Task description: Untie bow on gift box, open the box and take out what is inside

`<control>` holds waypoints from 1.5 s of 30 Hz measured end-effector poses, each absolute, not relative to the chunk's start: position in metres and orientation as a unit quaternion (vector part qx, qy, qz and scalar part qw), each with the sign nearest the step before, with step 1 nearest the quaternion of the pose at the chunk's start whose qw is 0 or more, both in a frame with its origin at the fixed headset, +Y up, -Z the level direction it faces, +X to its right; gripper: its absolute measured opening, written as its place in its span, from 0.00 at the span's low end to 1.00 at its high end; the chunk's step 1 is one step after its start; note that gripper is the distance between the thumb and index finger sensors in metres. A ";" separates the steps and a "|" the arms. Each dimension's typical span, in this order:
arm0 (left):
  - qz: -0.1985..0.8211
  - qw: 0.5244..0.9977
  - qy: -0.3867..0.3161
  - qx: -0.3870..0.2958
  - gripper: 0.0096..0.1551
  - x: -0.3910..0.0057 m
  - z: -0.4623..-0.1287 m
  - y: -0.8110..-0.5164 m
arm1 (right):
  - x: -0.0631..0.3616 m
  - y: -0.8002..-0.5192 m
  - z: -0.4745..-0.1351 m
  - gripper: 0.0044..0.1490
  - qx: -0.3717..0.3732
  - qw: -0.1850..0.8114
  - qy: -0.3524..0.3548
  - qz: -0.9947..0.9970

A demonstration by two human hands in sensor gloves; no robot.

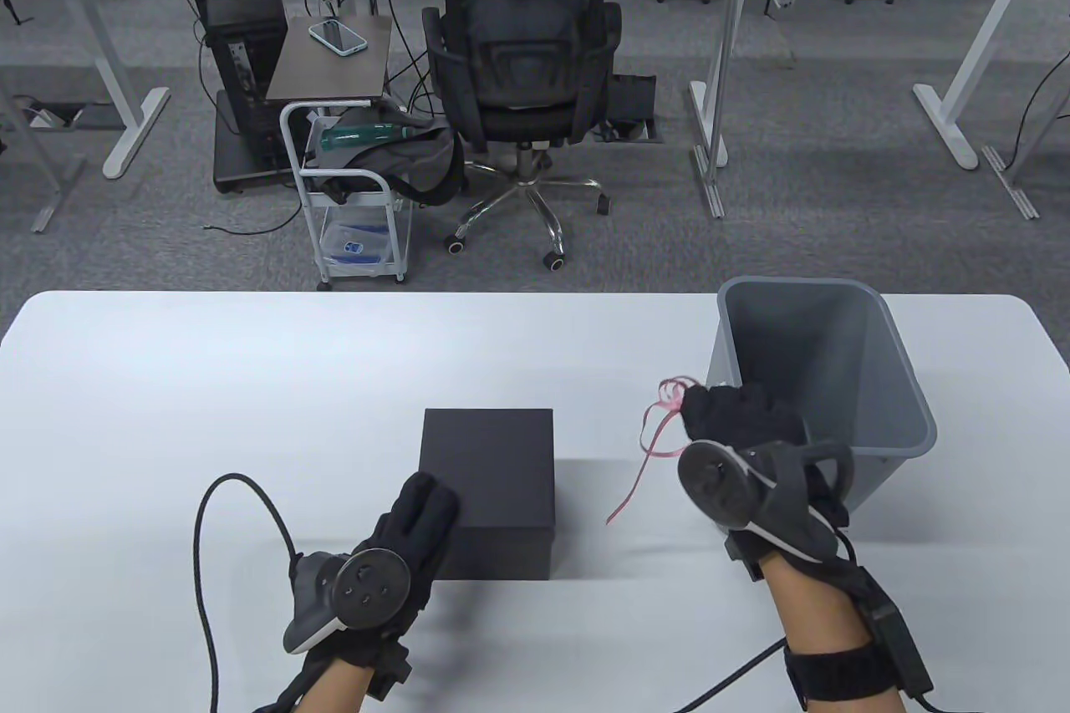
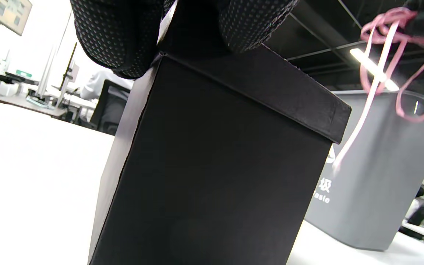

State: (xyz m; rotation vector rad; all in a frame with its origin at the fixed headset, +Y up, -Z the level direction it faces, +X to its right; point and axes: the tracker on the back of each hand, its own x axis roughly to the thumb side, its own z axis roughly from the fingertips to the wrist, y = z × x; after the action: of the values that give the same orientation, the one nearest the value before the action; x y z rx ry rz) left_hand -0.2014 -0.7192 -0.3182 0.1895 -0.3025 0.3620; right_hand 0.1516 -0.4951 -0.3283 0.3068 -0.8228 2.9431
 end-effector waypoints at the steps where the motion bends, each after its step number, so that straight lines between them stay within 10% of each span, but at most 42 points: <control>1: 0.179 0.968 -0.150 0.094 0.30 -0.201 -0.318 -0.719 | 0.155 -0.485 -0.329 0.23 0.088 0.046 -0.277 0.956; 10: 0.178 0.968 -0.149 0.094 0.30 -0.201 -0.318 -0.720 | 0.212 -0.403 -0.351 0.23 -0.106 0.167 -0.367 0.909; 17: 0.173 0.970 -0.147 0.088 0.30 -0.200 -0.319 -0.718 | 0.244 -0.424 -0.388 0.23 -0.197 0.168 -0.336 0.906; 25: 0.173 0.970 -0.148 0.089 0.30 -0.200 -0.318 -0.719 | 0.260 -0.507 -0.436 0.26 -0.245 0.125 -0.102 0.956; 29: 0.170 0.969 -0.150 0.093 0.31 -0.200 -0.318 -0.720 | 0.273 -0.527 -0.441 0.53 -0.241 0.231 0.092 0.938; 45: 0.155 0.969 -0.154 0.113 0.34 -0.198 -0.317 -0.725 | 0.258 -0.455 -0.372 0.49 -0.041 0.452 -0.188 0.871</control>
State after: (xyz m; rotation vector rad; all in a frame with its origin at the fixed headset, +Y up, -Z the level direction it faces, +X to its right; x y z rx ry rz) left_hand -0.1979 -0.7246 -0.3166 0.2284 -0.3113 0.3140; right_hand 0.2580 -0.4554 -0.3723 -0.1010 -0.4637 2.1523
